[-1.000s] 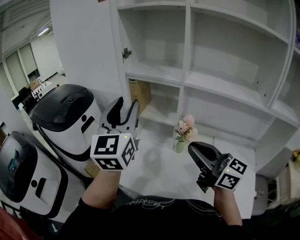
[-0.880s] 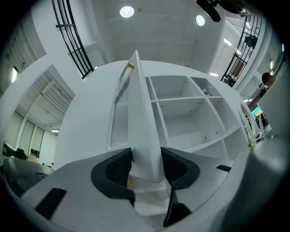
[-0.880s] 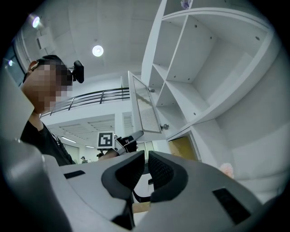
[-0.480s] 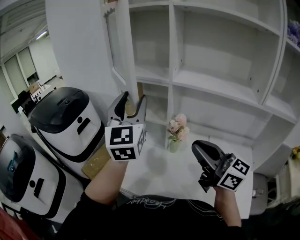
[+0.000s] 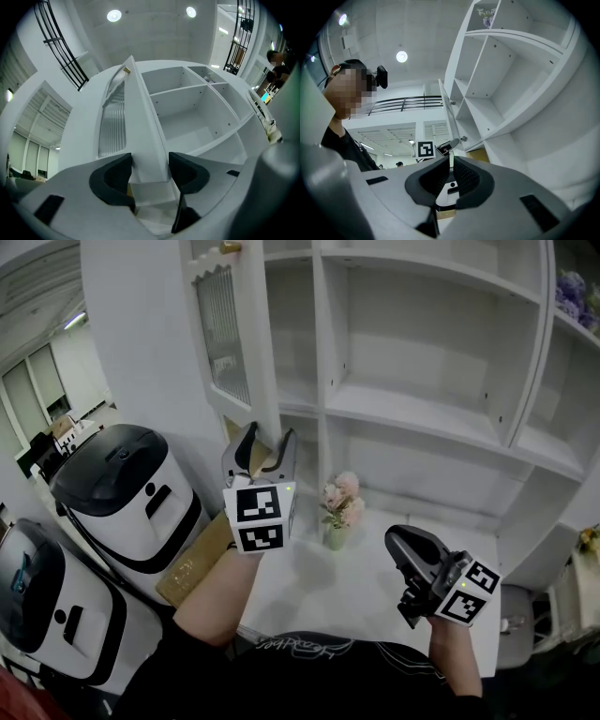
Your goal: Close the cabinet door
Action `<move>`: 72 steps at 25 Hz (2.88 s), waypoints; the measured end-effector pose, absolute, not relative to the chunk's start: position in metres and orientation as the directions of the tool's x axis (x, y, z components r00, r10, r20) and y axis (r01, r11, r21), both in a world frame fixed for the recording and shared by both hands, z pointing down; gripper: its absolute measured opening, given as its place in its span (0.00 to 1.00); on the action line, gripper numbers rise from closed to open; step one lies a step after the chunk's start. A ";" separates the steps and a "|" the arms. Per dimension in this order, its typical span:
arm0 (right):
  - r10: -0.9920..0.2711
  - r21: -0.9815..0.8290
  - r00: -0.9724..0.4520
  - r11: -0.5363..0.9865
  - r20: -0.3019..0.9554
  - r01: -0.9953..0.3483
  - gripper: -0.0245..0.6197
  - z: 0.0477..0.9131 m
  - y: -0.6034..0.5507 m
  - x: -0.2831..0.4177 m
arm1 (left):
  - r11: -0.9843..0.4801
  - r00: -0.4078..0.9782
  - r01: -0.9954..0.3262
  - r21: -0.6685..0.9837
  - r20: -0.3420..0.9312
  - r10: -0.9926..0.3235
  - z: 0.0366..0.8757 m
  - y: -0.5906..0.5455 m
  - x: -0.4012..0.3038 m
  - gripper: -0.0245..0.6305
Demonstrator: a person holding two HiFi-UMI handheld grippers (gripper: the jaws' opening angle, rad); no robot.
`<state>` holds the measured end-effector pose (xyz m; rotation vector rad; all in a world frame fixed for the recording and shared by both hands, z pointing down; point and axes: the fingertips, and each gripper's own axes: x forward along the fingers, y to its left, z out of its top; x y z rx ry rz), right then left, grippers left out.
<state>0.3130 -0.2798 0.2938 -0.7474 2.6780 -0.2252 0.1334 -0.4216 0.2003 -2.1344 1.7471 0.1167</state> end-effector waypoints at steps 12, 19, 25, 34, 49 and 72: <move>-0.542 -0.242 -0.793 0.839 -0.278 -0.488 0.12 0.299 -0.284 0.324 | -0.236 0.310 -0.929 -0.285 -0.251 -0.917 0.203 -0.442 0.160 0.45; -0.548 -0.248 -0.791 0.834 -0.272 -0.493 0.12 0.302 -0.292 0.326 | -0.299 0.362 -0.916 -0.267 -0.234 -0.902 0.202 -0.451 0.169 0.44; -0.564 -0.272 -0.784 0.822 -0.259 -0.501 0.12 0.309 -0.306 0.333 | -0.304 0.370 -0.911 -0.280 -0.225 -0.901 0.202 -0.468 0.179 0.44; -0.582 -0.281 -0.777 0.808 -0.240 -0.518 0.12 0.320 -0.316 0.343 | -0.308 0.371 -0.911 -0.273 -0.221 -0.902 0.202 -0.492 0.189 0.43; -0.601 -0.297 -0.764 0.792 -0.233 -0.533 0.12 0.328 -0.317 0.355 | -0.363 0.409 -0.894 -0.264 -0.147 -0.901 0.201 -0.520 0.198 0.40; -0.584 -0.309 -0.781 0.802 -0.224 -0.511 0.12 0.326 -0.291 0.305 | -0.743 0.743 -0.668 -0.037 -0.098 -0.663 0.216 -0.419 0.187 0.09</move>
